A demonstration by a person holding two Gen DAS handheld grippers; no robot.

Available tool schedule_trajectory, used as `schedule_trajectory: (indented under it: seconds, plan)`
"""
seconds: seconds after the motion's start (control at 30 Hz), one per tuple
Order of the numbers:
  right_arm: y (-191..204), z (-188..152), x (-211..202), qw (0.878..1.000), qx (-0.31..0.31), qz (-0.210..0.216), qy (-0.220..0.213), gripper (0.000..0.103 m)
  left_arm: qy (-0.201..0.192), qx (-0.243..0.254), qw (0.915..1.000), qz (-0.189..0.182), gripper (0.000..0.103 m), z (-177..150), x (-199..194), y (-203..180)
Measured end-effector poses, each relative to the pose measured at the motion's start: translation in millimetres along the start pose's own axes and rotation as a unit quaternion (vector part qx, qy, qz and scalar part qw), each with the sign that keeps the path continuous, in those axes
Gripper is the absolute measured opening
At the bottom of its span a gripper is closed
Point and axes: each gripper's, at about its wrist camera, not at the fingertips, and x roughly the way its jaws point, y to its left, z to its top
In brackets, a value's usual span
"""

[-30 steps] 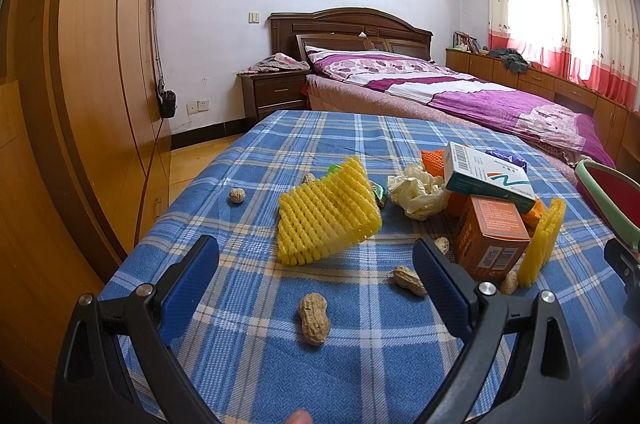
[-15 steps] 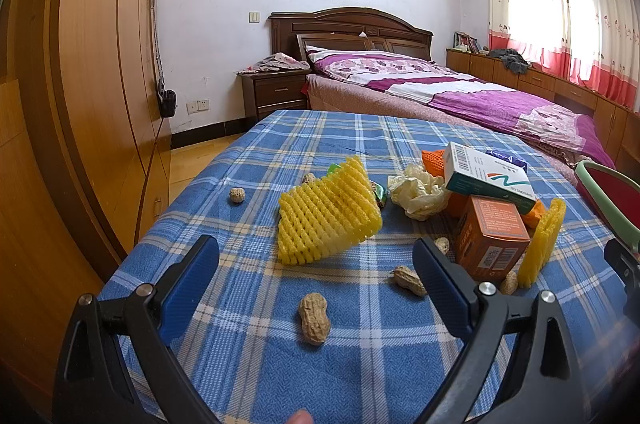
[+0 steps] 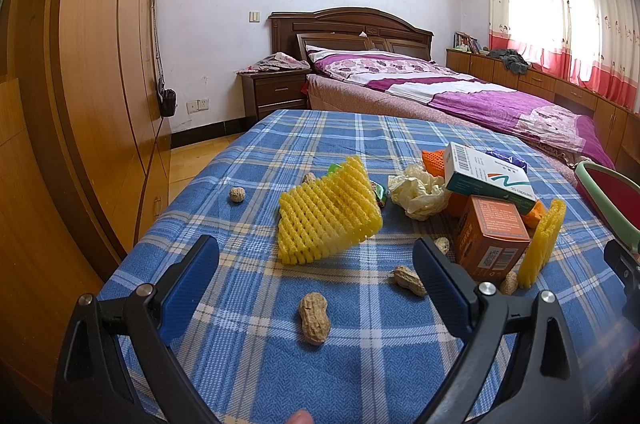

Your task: Collect trash

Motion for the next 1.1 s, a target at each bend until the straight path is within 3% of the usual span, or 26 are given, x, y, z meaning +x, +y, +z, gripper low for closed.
schedule_trajectory:
  seconds: [0.83, 1.1]
  plan:
    - [0.5, -1.1, -0.3, 1.000, -0.002, -0.001, -0.001, 0.103, 0.002, -0.004, 1.0000, 0.000, 0.097, 0.3, -0.1, 1.1]
    - [-4.7, 0.9, 2.3, 1.000, 0.004, 0.005, 0.006, 0.103, 0.021, -0.003, 0.9996, -0.018, 0.097, 8.4, 2.5, 7.8]
